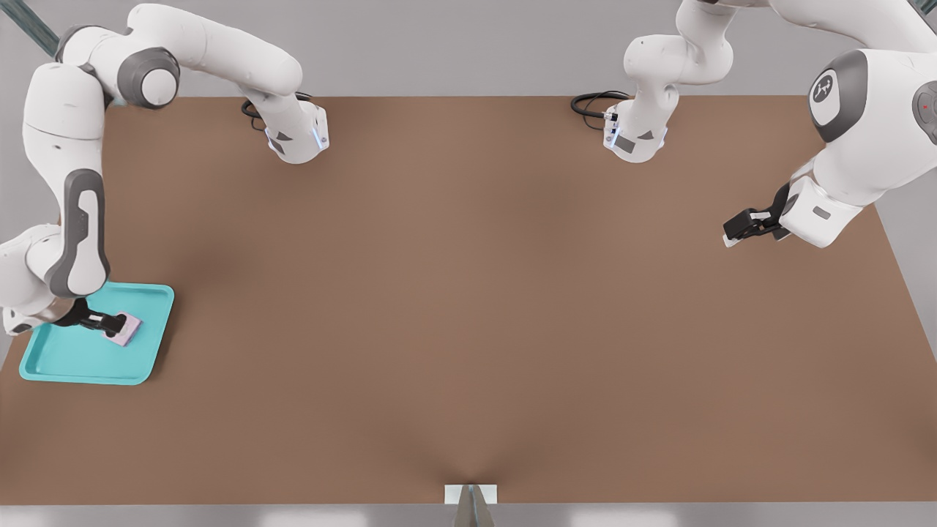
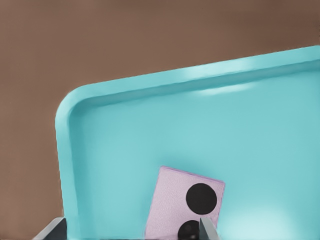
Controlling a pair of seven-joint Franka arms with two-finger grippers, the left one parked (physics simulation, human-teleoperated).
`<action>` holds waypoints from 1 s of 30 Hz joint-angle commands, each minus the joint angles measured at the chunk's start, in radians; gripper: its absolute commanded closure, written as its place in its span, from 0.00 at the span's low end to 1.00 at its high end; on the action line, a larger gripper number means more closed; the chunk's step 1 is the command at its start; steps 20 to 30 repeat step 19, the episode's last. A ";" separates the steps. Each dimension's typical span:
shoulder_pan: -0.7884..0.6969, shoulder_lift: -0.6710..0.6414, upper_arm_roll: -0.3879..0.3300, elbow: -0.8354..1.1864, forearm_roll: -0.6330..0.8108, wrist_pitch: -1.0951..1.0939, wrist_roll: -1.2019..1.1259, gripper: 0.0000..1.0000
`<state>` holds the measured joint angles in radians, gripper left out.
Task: Keep left arm still and place phone on the tray with right arm
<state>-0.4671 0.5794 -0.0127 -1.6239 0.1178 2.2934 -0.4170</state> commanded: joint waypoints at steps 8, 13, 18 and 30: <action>0.553 -0.573 0.013 -0.037 -0.168 -0.539 0.541 0.00; 0.624 -0.374 -0.075 0.223 -0.138 -0.704 0.515 0.00; 0.594 -0.365 -0.066 0.225 -0.135 -0.701 0.494 0.00; 0.594 -0.365 -0.066 0.225 -0.135 -0.701 0.494 0.00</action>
